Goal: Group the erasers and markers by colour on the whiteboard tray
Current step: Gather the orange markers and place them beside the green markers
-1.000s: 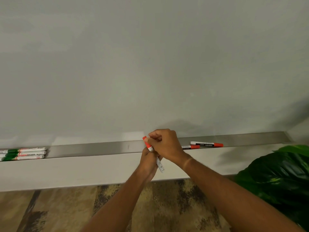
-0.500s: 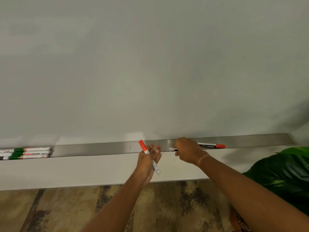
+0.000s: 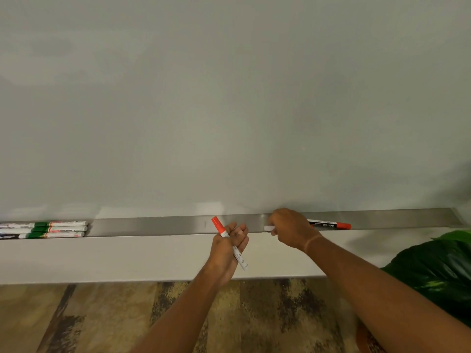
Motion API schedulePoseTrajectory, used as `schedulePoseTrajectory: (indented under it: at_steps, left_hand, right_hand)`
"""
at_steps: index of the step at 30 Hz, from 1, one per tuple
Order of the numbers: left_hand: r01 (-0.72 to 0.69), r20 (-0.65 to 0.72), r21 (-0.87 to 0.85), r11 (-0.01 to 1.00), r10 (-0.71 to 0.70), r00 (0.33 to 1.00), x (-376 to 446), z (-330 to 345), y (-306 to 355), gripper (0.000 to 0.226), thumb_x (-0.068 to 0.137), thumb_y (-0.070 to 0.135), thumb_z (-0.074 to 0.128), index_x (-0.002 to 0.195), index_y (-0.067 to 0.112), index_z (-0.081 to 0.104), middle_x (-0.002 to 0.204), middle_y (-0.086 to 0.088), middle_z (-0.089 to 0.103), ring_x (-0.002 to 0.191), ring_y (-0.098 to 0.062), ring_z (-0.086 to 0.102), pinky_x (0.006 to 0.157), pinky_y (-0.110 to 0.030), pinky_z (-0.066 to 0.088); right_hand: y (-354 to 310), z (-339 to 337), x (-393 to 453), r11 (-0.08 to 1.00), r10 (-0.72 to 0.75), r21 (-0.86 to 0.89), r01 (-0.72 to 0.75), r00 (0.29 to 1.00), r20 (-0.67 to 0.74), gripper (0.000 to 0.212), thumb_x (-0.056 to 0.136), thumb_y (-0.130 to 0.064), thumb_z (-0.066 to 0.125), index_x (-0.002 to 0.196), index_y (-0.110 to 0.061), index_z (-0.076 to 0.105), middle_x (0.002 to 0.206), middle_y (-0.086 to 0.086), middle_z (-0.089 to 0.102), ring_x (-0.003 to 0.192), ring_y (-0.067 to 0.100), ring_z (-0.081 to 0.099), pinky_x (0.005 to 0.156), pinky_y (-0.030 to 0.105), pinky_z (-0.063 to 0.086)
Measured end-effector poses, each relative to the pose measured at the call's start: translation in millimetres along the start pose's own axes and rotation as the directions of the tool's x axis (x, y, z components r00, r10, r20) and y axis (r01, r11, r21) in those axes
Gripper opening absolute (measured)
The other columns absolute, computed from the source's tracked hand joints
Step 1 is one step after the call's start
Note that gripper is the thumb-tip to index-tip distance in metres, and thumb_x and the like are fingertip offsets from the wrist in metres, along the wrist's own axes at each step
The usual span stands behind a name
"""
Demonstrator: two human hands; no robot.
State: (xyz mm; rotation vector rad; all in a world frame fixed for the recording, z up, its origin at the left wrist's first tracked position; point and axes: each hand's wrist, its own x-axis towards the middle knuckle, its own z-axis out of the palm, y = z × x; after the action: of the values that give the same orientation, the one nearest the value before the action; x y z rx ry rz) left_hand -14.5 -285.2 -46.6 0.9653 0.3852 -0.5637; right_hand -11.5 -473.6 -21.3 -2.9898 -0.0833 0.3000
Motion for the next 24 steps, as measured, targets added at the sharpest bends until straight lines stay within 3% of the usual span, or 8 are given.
schedulePoseTrajectory:
  at_steps: [2,5,7,10,13,19,24]
  left_hand:
    - [0.014,-0.005,-0.038,0.999,-0.014,1.000,0.1,-1.7,1.6,0.040,0.094,-0.004,0.051,0.133,0.003,0.047,0.136,-0.016,0.057,0.113,-0.026,0.061,0.102,-0.037,0.045]
    - [0.046,-0.019,-0.094,0.995,-0.048,0.999,-0.4,-2.0,1.4,0.041,0.094,-0.007,0.048,0.135,0.001,0.044,0.132,-0.019,0.058,0.110,-0.028,0.062,0.098,-0.037,0.048]
    - [0.070,-0.029,-0.134,0.988,-0.075,0.997,-2.1,-0.8,0.2,0.038,0.094,-0.008,0.047,0.132,0.000,0.046,0.125,-0.020,0.062,0.108,-0.029,0.063,0.094,-0.037,0.049]
    - [0.097,-0.039,-0.171,0.980,-0.105,0.994,-4.8,1.1,-1.5,0.030,0.095,-0.005,0.049,0.125,-0.002,0.051,0.120,-0.022,0.064,0.109,-0.032,0.064,0.091,-0.038,0.051]
    - [0.116,-0.028,-0.196,0.974,-0.124,0.992,-8.3,4.0,-1.2,0.021,0.095,-0.004,0.048,0.114,-0.002,0.057,0.115,-0.022,0.068,0.107,-0.032,0.066,0.091,-0.039,0.051]
    - [0.118,0.036,-0.241,0.963,-0.113,0.993,-14.6,12.1,1.4,0.023,0.096,-0.003,0.045,0.115,-0.005,0.057,0.115,-0.023,0.068,0.113,-0.034,0.063,0.102,-0.041,0.045]
    - [0.094,0.083,-0.299,0.950,-0.072,0.994,-15.9,15.0,11.8,0.018,0.097,0.002,0.046,0.107,-0.007,0.059,0.106,-0.025,0.070,0.103,-0.033,0.069,0.095,-0.039,0.050]
  right_hand:
    - [-1.7,-3.5,0.9,0.997,-0.019,0.071,0.025,0.996,-0.090,0.009,0.085,-0.016,0.062,0.092,-0.012,0.066,0.095,0.007,0.065,0.088,0.027,0.061,0.068,0.031,0.044]
    - [-7.2,-16.3,1.7,0.945,-0.002,0.314,0.092,0.961,-0.276,0.013,0.087,-0.025,0.063,0.081,-0.014,0.067,0.079,0.002,0.065,0.072,0.020,0.059,0.063,0.028,0.042]
    - [-14.6,-27.4,0.5,0.856,0.053,0.493,0.154,0.923,-0.380,0.020,0.087,-0.029,0.066,0.075,-0.014,0.066,0.070,-0.003,0.067,0.064,0.013,0.061,0.061,0.024,0.047]
    - [-27.2,-36.2,-1.1,0.643,0.232,0.740,0.200,0.869,-0.437,0.014,0.078,-0.025,0.078,0.075,-0.015,0.069,0.068,-0.011,0.069,0.063,0.002,0.066,0.061,0.011,0.052]
    - [-34.6,-35.3,-3.2,0.444,0.353,0.871,0.211,0.852,-0.387,0.013,0.072,-0.019,0.081,0.078,-0.015,0.070,0.070,-0.006,0.072,0.065,0.005,0.068,0.063,0.014,0.053]
    - [-48.2,-16.9,-12.2,0.053,0.433,0.982,0.181,0.882,-0.186,0.013,0.074,-0.010,0.078,0.083,-0.016,0.072,0.081,0.005,0.074,0.078,0.020,0.071,0.075,0.029,0.058]
    - [-54.9,-2.4,-20.5,-0.100,0.385,0.992,0.083,0.922,-0.038,0.011,0.075,-0.008,0.077,0.082,-0.010,0.069,0.080,0.009,0.072,0.080,0.024,0.071,0.075,0.033,0.059]
